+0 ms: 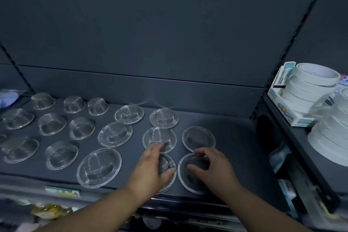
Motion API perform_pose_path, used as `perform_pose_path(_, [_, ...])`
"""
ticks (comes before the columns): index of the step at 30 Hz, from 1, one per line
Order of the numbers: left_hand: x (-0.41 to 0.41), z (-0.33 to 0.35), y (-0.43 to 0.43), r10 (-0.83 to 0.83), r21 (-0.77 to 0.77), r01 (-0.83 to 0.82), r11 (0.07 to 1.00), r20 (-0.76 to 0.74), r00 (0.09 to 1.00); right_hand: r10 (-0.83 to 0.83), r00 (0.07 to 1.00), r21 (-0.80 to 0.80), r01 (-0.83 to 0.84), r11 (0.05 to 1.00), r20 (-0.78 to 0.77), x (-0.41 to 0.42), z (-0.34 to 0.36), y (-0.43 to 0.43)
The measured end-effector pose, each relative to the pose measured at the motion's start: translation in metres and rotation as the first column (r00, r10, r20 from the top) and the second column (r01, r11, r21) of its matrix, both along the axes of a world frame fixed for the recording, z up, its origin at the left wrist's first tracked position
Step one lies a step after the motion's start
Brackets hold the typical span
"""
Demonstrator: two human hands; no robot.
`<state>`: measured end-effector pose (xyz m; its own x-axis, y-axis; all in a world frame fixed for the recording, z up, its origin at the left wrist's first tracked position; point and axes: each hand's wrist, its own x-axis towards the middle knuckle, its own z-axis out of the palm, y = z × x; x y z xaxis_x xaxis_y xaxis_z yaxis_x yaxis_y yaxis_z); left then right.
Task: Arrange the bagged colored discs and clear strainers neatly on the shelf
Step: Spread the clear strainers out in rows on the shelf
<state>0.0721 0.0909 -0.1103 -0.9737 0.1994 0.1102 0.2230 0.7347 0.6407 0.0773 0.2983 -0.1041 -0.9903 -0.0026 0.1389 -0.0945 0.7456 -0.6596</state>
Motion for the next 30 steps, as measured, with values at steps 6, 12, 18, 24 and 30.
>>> perform_pose_path(6, [0.006,0.006,-0.004,-0.042,-0.019,0.042,0.999,0.019,0.999,-0.006,1.000,0.022,0.005,1.000,0.020,0.003,0.006,-0.002])
perform_pose_path(12, [0.010,0.018,-0.034,0.021,0.051,-0.017,0.999,-0.079,0.997,-0.006,0.998,-0.004,0.006,1.000,-0.070,-0.003,0.024,-0.026])
perform_pose_path(18, [-0.026,0.037,-0.121,0.348,0.054,-0.344,0.937,-0.075,0.935,0.002,0.998,-0.008,-0.002,1.000,-0.069,-0.009,0.031,-0.071])
perform_pose_path(24, [-0.013,0.033,-0.180,0.093,-0.026,-0.089,0.996,0.290,0.952,-0.009,1.000,0.125,0.007,0.992,0.012,-0.011,0.028,-0.126])
perform_pose_path(30, [-0.006,0.018,-0.179,-0.101,-0.158,0.118,0.980,0.111,0.989,-0.104,0.972,0.300,0.037,0.953,0.209,0.003,0.020,-0.149])
